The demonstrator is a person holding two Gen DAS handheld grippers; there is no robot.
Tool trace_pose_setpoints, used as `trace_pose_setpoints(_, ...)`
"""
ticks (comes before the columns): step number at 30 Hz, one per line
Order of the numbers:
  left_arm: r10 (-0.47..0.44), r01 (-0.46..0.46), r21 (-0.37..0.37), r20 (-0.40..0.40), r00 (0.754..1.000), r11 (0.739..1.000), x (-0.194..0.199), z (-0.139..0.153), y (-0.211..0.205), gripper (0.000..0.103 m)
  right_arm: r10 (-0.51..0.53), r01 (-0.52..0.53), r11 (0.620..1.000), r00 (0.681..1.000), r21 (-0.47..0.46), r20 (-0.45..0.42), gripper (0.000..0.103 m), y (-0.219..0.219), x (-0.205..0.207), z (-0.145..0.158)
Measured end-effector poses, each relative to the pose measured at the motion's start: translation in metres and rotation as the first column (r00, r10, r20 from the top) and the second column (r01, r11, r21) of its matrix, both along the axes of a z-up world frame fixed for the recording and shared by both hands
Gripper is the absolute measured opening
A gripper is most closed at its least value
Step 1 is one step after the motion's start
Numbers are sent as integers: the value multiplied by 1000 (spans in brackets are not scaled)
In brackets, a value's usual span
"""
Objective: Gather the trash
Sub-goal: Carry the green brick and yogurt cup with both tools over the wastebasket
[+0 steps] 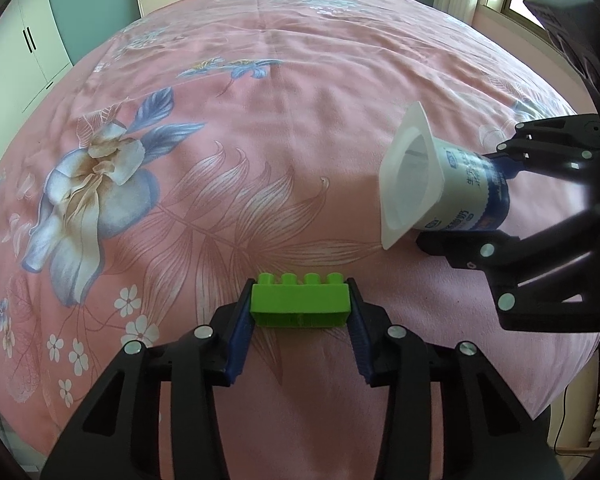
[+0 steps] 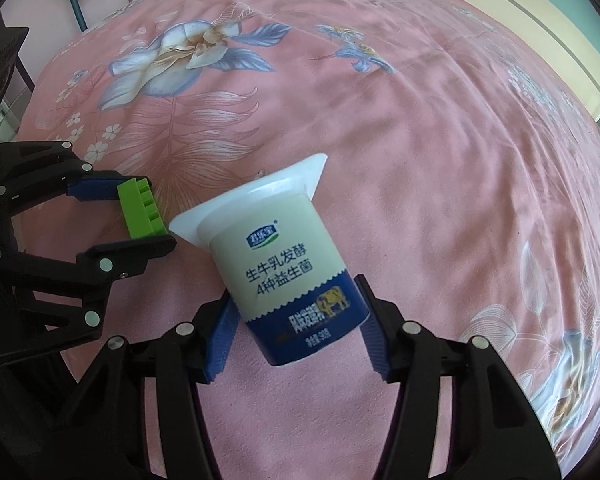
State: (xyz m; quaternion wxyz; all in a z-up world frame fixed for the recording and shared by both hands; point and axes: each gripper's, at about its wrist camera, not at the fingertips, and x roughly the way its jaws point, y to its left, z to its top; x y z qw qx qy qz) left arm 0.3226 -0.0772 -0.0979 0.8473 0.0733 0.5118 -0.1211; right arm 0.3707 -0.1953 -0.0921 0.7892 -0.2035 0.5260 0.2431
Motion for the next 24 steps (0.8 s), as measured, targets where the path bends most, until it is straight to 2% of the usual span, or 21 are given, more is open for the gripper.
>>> trace_pose_setpoints(8,-10,9,15,6,1000,1000,-9,8,5,45,-42,42,999,999,-1,9,56,-9,-22,11)
trace_pose_setpoints(17,-32,32,16,36,999,999,-29,29,15,45,-185,184,983,982,14,27,56,-26,-67,33)
trace_pose_setpoints(24,-100,96,63,56,993,993,-54,45,17,45,-207,206,977,977,48,39,56,-34,-111,52)
